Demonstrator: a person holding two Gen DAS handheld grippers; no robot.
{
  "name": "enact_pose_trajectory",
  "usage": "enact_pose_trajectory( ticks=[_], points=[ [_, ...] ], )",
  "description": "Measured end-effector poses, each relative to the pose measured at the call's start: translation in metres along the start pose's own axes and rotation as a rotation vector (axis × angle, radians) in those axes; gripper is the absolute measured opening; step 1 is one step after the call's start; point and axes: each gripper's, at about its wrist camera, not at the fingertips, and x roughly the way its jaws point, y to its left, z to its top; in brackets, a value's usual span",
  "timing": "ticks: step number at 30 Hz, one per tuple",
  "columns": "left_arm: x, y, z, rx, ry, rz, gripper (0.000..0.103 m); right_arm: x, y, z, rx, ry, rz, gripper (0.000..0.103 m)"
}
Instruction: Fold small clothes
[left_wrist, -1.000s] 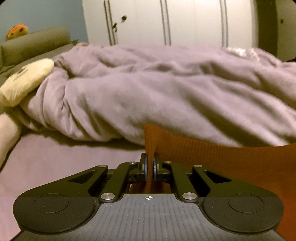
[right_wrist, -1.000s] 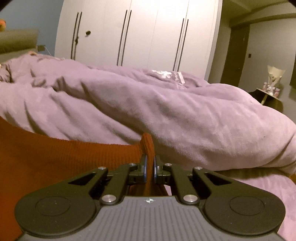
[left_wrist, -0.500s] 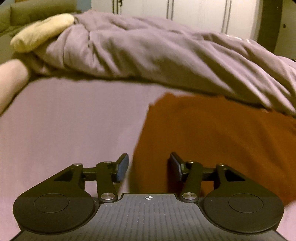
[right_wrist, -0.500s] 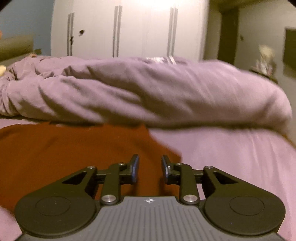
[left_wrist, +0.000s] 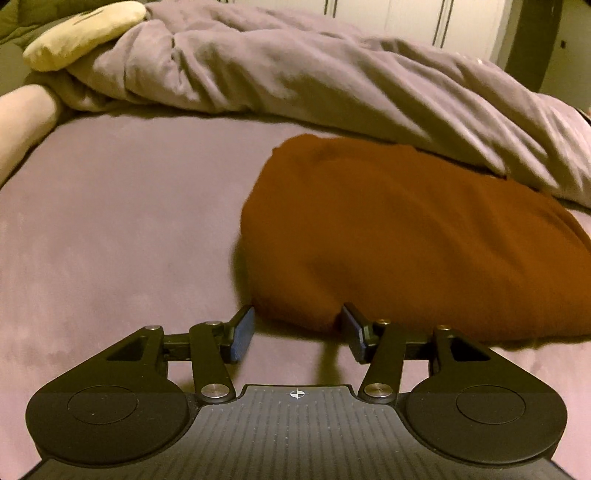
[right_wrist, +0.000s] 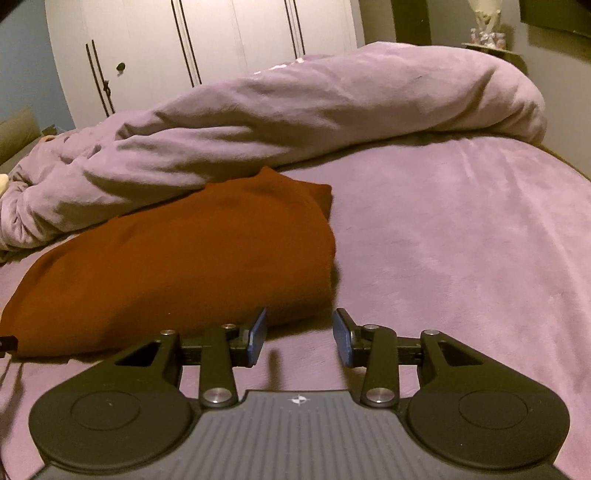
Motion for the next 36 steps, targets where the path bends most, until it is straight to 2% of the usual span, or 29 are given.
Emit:
enact_pose_trajectory(
  ticks=[8,15,22,25,27,31,34,35,36],
  points=[
    [0.004,0.0,0.004,0.0,0.017,-0.007,0.061,0.006,-0.002,0.001,0.019,0.033,0.002,0.04],
    [0.012,0.009,0.004,-0.069,0.027,-0.044,0.063,0.019,-0.016,0.002,0.161,0.088,0.071,0.044],
    [0.016,0.019,0.011,-0.105,0.003,-0.047,0.063,0.025,-0.022,0.005,0.198,0.089,0.096,0.048],
    [0.018,0.027,0.012,-0.138,0.003,-0.07,0.055,0.028,-0.028,0.006,0.257,0.089,0.126,0.05],
    [0.02,0.032,0.015,-0.173,0.014,-0.099,0.043,0.031,-0.032,0.007,0.307,0.092,0.151,0.052],
    [0.023,0.038,0.023,-0.218,0.013,-0.117,0.042,0.039,-0.037,0.011,0.401,0.104,0.216,0.052],
    [0.027,0.04,0.029,-0.246,0.001,-0.133,0.05,0.051,-0.039,0.013,0.458,0.123,0.248,0.052],
    [0.029,0.04,0.03,-0.246,-0.004,-0.135,0.059,0.054,-0.04,0.013,0.48,0.121,0.255,0.052],
    [0.032,0.041,0.031,-0.249,-0.006,-0.14,0.06,0.057,-0.041,0.014,0.506,0.121,0.267,0.054]
  ],
)
